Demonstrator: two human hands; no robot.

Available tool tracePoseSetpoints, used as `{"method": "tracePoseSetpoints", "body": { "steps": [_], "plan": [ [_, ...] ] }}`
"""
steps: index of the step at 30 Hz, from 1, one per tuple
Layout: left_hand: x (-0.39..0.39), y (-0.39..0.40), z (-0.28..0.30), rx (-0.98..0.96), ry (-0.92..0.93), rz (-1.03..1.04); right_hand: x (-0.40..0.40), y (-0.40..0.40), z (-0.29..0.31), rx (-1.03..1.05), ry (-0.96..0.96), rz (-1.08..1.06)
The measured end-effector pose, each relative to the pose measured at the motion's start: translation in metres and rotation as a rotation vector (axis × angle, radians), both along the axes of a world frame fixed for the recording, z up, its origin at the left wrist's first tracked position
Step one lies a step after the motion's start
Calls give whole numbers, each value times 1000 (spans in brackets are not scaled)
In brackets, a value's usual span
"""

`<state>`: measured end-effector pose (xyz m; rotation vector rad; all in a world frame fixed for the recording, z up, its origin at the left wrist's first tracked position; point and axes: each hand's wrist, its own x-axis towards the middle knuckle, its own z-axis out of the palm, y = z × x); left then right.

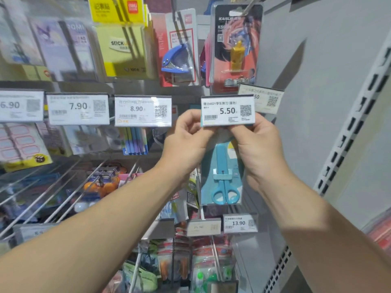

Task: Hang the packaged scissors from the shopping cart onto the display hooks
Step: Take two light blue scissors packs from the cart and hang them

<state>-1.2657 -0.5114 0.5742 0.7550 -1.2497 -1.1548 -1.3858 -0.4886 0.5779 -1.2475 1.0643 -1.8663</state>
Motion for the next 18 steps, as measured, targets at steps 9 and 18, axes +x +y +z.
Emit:
{"method": "tracePoseSetpoints", "body": {
  "steps": [9, 18],
  "plan": [
    [0, -12, 3, 40, 62, -99, 0, -10, -1, 4, -77, 28],
    [3, -15, 3, -12, 11, -94, -1, -6, -3, 28, -258, 205]
  ]
}}
